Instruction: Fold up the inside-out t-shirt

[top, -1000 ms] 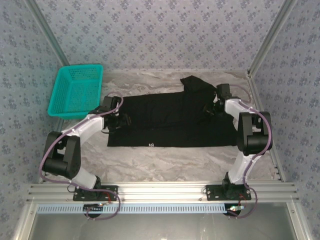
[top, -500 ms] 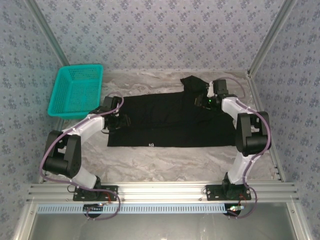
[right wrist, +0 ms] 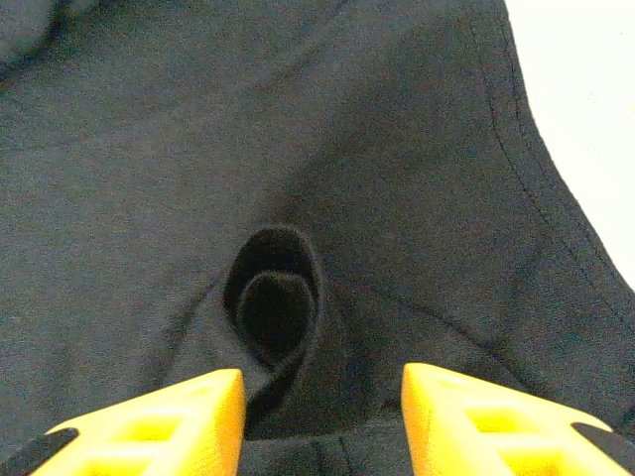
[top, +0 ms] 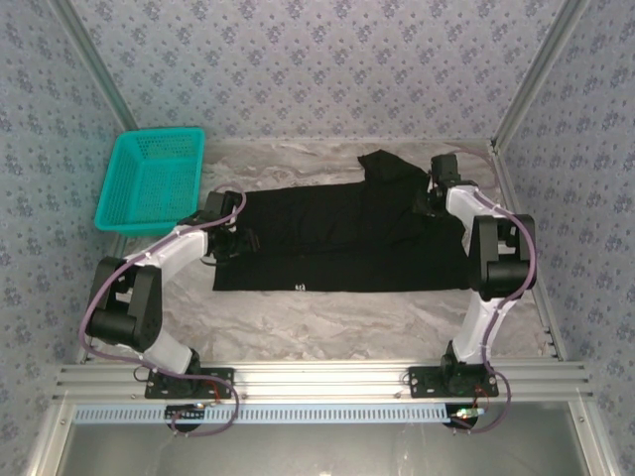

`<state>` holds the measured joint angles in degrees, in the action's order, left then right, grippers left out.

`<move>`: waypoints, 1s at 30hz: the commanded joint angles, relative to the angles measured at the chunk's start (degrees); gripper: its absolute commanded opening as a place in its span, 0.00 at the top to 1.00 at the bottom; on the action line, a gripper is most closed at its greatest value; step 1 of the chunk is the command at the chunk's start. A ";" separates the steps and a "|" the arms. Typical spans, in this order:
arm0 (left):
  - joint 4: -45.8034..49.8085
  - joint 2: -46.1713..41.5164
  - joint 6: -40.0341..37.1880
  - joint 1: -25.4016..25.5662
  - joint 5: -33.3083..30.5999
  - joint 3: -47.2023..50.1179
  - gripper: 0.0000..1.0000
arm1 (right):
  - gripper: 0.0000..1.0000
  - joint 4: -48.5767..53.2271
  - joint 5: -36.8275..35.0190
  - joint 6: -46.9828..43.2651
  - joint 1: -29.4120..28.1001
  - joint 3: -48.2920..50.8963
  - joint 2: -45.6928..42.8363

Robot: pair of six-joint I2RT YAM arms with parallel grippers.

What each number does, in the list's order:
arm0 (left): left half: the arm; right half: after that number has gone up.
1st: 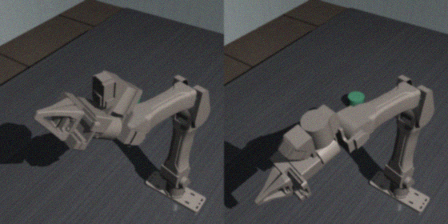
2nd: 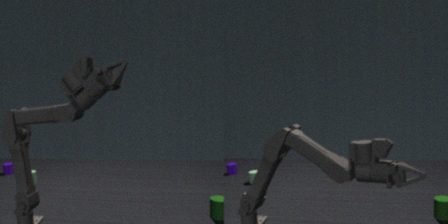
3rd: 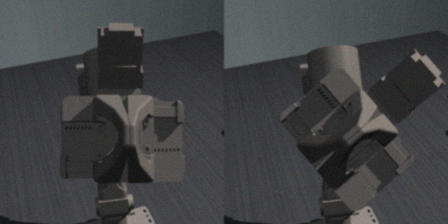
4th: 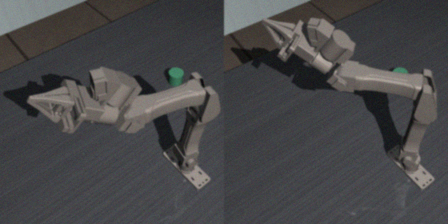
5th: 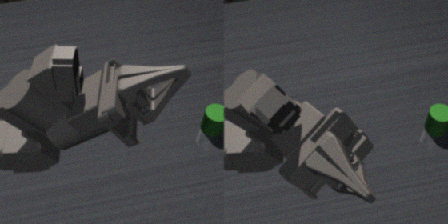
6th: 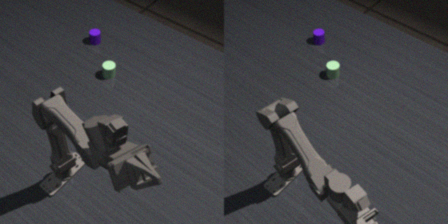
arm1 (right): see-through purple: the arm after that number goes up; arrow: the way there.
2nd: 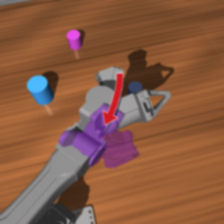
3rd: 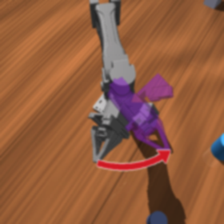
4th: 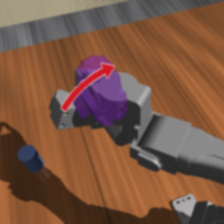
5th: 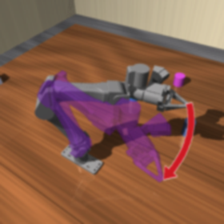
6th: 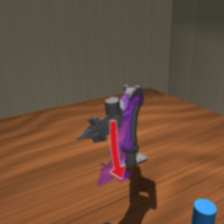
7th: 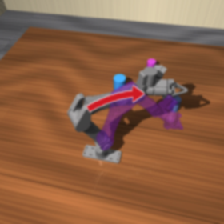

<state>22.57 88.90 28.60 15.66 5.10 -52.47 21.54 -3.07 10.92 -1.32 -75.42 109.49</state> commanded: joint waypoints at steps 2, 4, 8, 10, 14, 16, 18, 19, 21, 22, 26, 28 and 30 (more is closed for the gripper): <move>1.59 -0.65 -1.10 -0.19 -0.40 -1.39 0.46 | 0.62 2.80 -6.84 -1.00 1.50 -3.93 2.11; 1.59 -0.66 -1.09 -0.19 -0.35 -1.40 0.46 | 0.66 4.28 -9.49 -0.08 2.99 -6.73 3.83; 1.78 -0.74 -1.18 -0.19 -0.48 -1.24 0.46 | 0.71 9.28 -18.46 1.36 4.91 -13.23 7.11; 1.79 -0.96 -1.18 -0.19 -0.53 -1.04 0.46 | 0.68 10.57 -19.47 1.32 5.12 -14.49 6.54; 1.78 -1.31 -1.09 -0.19 -0.55 -0.88 0.45 | 0.60 11.67 -12.73 2.93 3.16 -9.61 -0.15; 1.88 -1.51 -1.00 -0.19 -0.46 -1.04 0.46 | 0.57 10.74 -2.38 6.54 2.43 -3.13 -5.54; 1.77 -1.59 -0.99 -0.19 -0.21 -1.04 0.45 | 0.54 7.82 8.01 9.87 2.14 4.51 -10.04; 1.78 -1.53 -1.00 -0.19 -0.06 -1.14 0.45 | 0.53 7.07 11.28 11.29 1.95 6.52 -11.56; 1.70 -1.34 -1.16 -0.19 0.29 -1.32 0.45 | 0.51 5.89 13.98 13.40 1.71 12.21 -13.50; 1.66 -1.20 -1.22 -0.19 0.47 -1.32 0.45 | 0.50 5.05 15.22 14.12 1.59 13.73 -14.21; 1.26 -1.10 -1.45 -0.19 0.70 -1.01 0.45 | 0.48 2.04 17.64 15.60 1.70 15.60 -12.88; 1.29 -1.07 -1.44 -0.19 0.70 -1.06 0.45 | 0.48 -0.13 19.49 16.31 1.85 15.52 -10.94; 1.34 -1.38 -1.38 -0.19 0.65 -0.76 0.45 | 0.50 -2.83 19.79 16.85 1.85 15.43 -9.67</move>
<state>22.81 88.88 28.25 15.66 5.17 -52.47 23.49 12.86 25.17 0.12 -59.94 98.32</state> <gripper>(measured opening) 0.548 0.502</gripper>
